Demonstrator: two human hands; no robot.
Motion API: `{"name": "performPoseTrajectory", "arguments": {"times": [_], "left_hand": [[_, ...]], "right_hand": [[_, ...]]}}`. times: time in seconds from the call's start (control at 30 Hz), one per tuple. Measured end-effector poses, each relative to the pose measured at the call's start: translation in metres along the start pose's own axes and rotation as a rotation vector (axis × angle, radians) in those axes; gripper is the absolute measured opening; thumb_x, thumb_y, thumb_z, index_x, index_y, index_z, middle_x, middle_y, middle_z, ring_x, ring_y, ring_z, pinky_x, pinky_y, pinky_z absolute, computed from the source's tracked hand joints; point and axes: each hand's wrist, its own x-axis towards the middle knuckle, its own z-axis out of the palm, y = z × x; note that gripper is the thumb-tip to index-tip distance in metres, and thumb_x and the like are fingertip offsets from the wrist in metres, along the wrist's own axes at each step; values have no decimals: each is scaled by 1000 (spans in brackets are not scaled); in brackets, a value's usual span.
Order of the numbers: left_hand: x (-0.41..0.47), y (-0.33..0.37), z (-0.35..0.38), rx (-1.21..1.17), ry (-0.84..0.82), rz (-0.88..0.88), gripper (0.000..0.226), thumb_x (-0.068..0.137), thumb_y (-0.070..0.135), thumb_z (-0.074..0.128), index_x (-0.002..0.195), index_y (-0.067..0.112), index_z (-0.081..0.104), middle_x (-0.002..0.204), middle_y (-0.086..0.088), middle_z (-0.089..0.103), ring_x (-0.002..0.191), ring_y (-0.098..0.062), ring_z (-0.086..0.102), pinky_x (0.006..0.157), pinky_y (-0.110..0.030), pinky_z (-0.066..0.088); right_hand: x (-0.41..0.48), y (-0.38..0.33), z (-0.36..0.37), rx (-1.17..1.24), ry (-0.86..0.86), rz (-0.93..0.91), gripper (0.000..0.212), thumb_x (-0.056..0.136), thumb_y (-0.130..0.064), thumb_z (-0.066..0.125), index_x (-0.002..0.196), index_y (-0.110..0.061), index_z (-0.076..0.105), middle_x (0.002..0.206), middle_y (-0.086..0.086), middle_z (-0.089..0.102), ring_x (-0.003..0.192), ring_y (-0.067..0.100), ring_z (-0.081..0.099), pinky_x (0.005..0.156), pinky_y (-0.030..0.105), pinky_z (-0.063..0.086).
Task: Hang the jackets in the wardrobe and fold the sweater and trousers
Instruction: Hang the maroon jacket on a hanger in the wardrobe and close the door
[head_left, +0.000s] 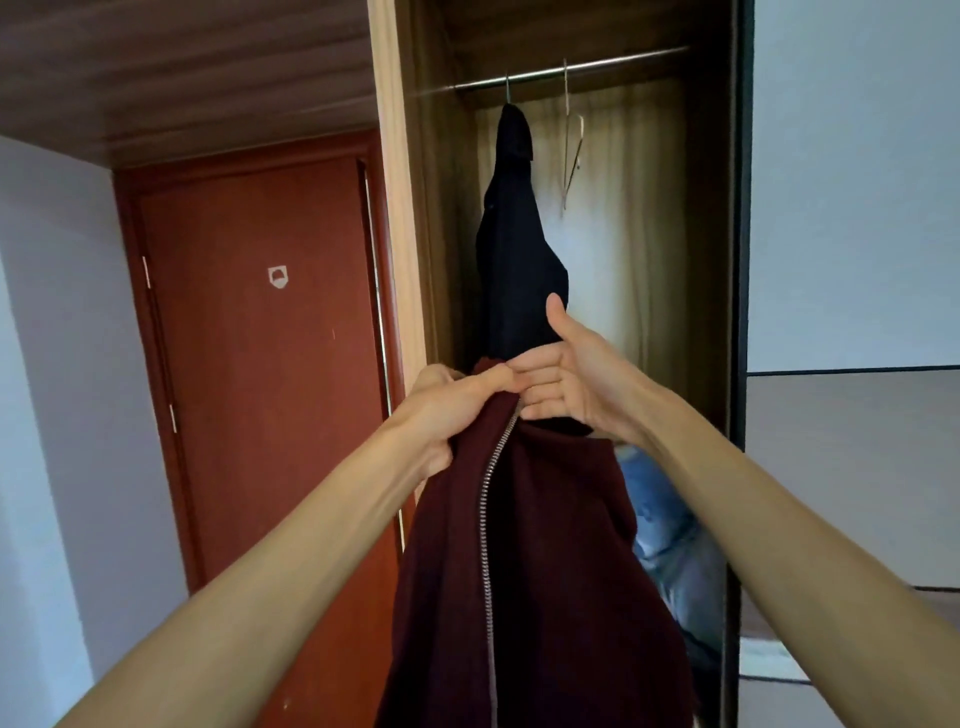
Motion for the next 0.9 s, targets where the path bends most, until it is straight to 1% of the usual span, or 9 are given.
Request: {"name": "performPoseTrajectory", "arguments": {"times": [0.07,0.17,0.27,0.33,0.4,0.5,0.67,0.8,0.9], "left_hand": [[26,2,13,3,10,39,43,73,17,84,106,-6,68,82,-18,72,63,-21,68,60,-32,57],[61,7,35,-19,36,96,64,64,16,87,120,-3,61,90,-20,72,68,-24,69,60,-33,58],[100,18,52,-78,63,140,50,70,8,82,116,-2,64,84,-18,68,67,-26,65,65,-36,56],[125,29,60,-122,89,170,47,71,5,80,115,0,65,83,-18,67,61,-24,63,60,-33,56],[152,40,67,-156,116,193,49,71,4,80,117,2,64,85,-16,68,56,-20,63,54,-29,56],[186,53,72,-194,148,209,52,72,3,79,121,7,62,85,-14,68,49,-15,64,46,-25,53],[230,62,69,-202,160,234,56,73,9,80,126,10,59,94,-11,68,65,-17,65,46,-23,52],[249,56,61,-209,108,222,55,73,10,81,123,15,61,95,-12,69,68,-19,68,50,-26,54],[259,51,56,-201,38,200,49,72,11,82,118,15,65,90,-11,71,66,-21,69,56,-30,59]], "right_hand": [[19,-10,-20,-262,78,-82,87,96,-71,23,95,-2,75,85,15,77,81,23,76,68,30,62],[52,-26,-60,-455,216,-217,85,98,-68,23,85,-4,78,75,10,77,76,18,76,74,30,61],[86,-33,-106,-546,355,-251,76,97,-67,31,86,-8,77,74,5,77,77,17,74,86,37,59],[108,-36,-131,-757,484,-283,77,96,-69,33,96,-4,75,88,9,77,89,22,71,93,40,54],[128,-44,-152,-982,567,-280,84,96,-69,31,118,4,66,115,19,70,109,31,63,94,40,47],[161,-59,-176,-1081,590,-225,91,90,-77,29,140,-4,49,139,17,56,125,33,52,93,40,42],[213,-94,-196,-816,577,-165,108,78,-92,22,148,-12,40,145,12,49,125,30,51,91,41,43],[252,-120,-206,-445,468,-132,110,74,-95,16,151,-19,33,124,16,60,101,28,65,87,41,56],[282,-142,-203,-102,396,-207,101,81,-88,30,155,-21,22,145,25,43,105,39,63,86,50,59]]}}
